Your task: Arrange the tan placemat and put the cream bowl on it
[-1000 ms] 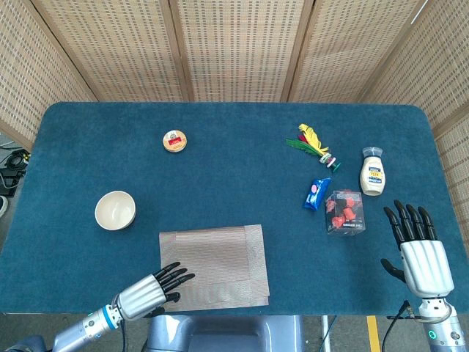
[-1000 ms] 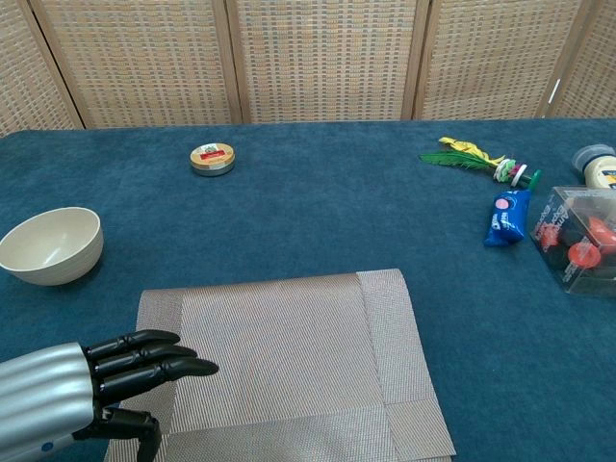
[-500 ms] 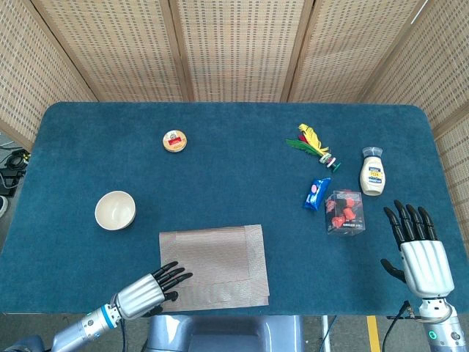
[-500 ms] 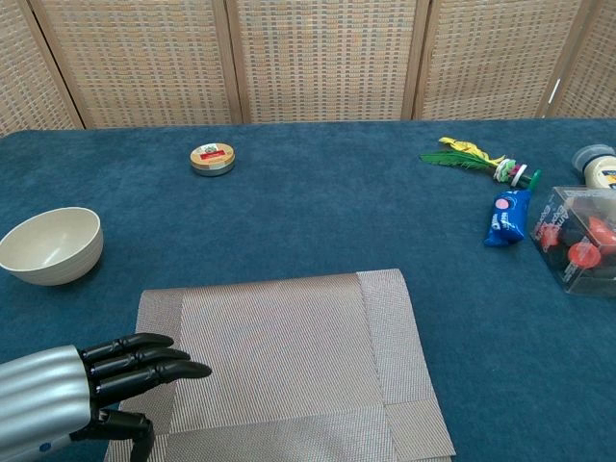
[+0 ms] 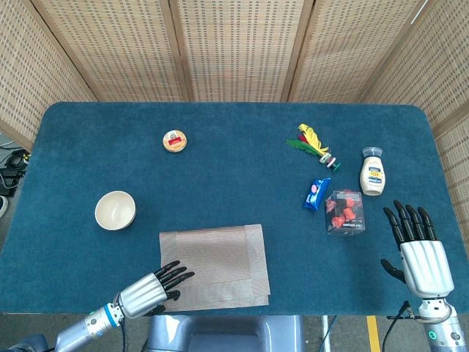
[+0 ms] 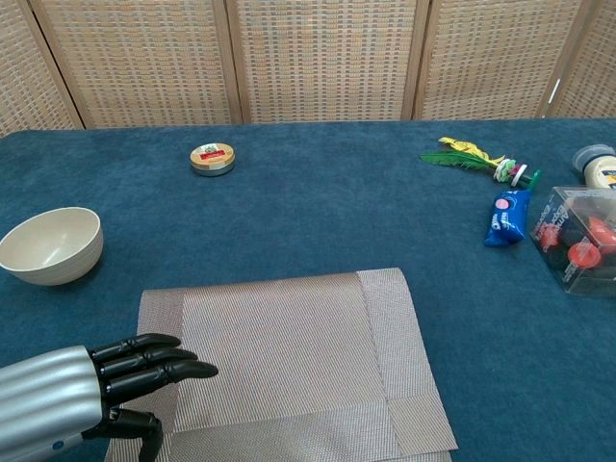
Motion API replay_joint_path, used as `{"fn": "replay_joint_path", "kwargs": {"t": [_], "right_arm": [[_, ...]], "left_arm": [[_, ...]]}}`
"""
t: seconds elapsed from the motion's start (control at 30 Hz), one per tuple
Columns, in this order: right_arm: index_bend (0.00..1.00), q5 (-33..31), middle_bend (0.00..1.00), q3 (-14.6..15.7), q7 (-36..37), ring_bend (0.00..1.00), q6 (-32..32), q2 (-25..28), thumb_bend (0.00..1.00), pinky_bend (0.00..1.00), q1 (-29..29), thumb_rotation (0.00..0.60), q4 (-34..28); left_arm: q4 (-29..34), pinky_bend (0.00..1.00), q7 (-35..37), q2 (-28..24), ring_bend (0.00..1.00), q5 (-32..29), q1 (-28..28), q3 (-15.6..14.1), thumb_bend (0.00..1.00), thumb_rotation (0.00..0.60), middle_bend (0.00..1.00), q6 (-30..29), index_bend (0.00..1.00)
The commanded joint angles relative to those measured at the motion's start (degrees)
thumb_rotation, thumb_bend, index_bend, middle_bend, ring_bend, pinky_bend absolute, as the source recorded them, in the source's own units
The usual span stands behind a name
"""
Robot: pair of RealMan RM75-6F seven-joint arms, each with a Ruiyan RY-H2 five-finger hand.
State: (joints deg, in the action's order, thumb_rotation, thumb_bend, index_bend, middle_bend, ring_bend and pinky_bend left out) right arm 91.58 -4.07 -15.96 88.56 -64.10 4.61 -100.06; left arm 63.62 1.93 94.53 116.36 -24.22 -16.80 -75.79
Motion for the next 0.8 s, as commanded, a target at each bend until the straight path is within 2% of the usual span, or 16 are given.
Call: {"fn": "replay_joint_path", "kwargs": {"t": [0.03, 0.23, 0.47, 0.6, 0.8], "right_arm": [[0.00, 0.0, 0.00, 0.0, 0.0, 0.00, 0.0, 0.0, 0.00, 0.00, 0.0, 0.600, 0.0], [0.00, 0.0, 0.00, 0.0, 0.2, 0.00, 0.1, 0.1, 0.00, 0.00, 0.0, 0.600, -0.1], [0.00, 0.0, 0.00, 0.0, 0.3, 0.00, 0.0, 0.1, 0.00, 0.00, 0.0, 0.600, -0.1], [0.00, 0.0, 0.00, 0.0, 0.4, 0.00, 0.0, 0.2, 0.00, 0.00, 0.0, 0.600, -0.1], [0.00, 0.0, 0.00, 0.0, 0.6, 0.00, 0.0, 0.3, 0.00, 0.00, 0.0, 0.600, -0.2]], "left_arm": [[0.0, 0.00, 0.0, 0.1, 0.00, -0.2, -0.1, -0.1, 0.35, 0.600, 0.00, 0.1, 0.46], [0.1, 0.00, -0.4, 0.2, 0.00, -0.8, -0.3, -0.2, 0.36, 0.600, 0.00, 0.6, 0.46], [0.0, 0.00, -0.4, 0.5, 0.00, -1.3, -0.6, -0.4, 0.49, 0.600, 0.00, 1.2, 0.46], [0.2, 0.00, -0.4, 0.6, 0.00, -1.6, -0.8, -0.4, 0.50, 0.600, 0.00, 1.6, 0.47], [0.2, 0.00, -0.7, 0.9, 0.00, -2.2, -1.0, -0.3, 0.50, 0.600, 0.00, 1.9, 0.57]]}}
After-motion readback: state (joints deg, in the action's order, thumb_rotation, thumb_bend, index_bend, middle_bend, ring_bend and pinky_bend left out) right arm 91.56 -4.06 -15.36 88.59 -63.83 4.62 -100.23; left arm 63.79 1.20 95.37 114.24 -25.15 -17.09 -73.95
